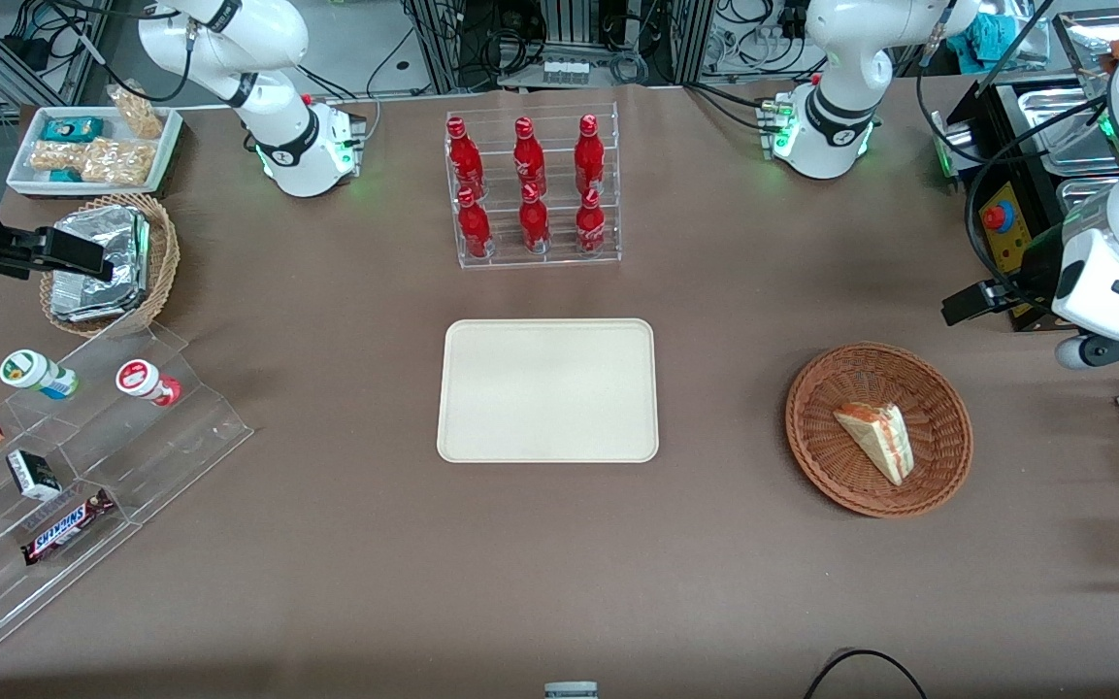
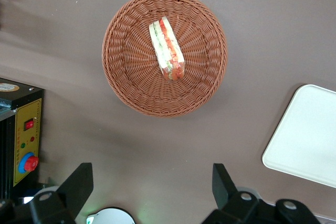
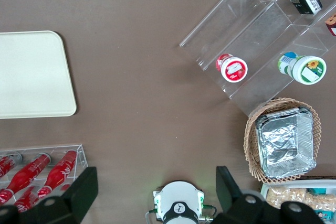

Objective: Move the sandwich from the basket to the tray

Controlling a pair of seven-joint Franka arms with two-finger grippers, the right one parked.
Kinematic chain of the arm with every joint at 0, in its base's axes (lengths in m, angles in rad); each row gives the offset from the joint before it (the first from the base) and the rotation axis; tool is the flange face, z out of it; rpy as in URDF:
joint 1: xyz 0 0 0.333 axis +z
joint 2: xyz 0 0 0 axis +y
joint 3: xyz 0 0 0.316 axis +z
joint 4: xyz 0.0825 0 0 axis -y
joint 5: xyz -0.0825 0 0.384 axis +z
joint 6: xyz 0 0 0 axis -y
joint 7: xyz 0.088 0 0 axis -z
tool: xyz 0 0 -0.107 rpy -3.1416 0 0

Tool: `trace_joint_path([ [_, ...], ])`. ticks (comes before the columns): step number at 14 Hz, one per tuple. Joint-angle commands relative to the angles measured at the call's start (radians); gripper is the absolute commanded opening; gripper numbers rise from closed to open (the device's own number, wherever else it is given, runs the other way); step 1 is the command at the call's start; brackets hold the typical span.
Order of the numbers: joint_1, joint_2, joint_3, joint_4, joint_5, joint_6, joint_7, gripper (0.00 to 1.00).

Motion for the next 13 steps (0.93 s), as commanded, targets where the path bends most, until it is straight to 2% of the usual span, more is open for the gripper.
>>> trace_joint_path([
  [1, 0.008, 0.007, -0.003, 0.012, 0.006, 0.002, 0.005, 1.0],
  [13, 0.008, 0.015, -0.003, 0.021, 0.006, 0.002, 0.002, 1.0],
])
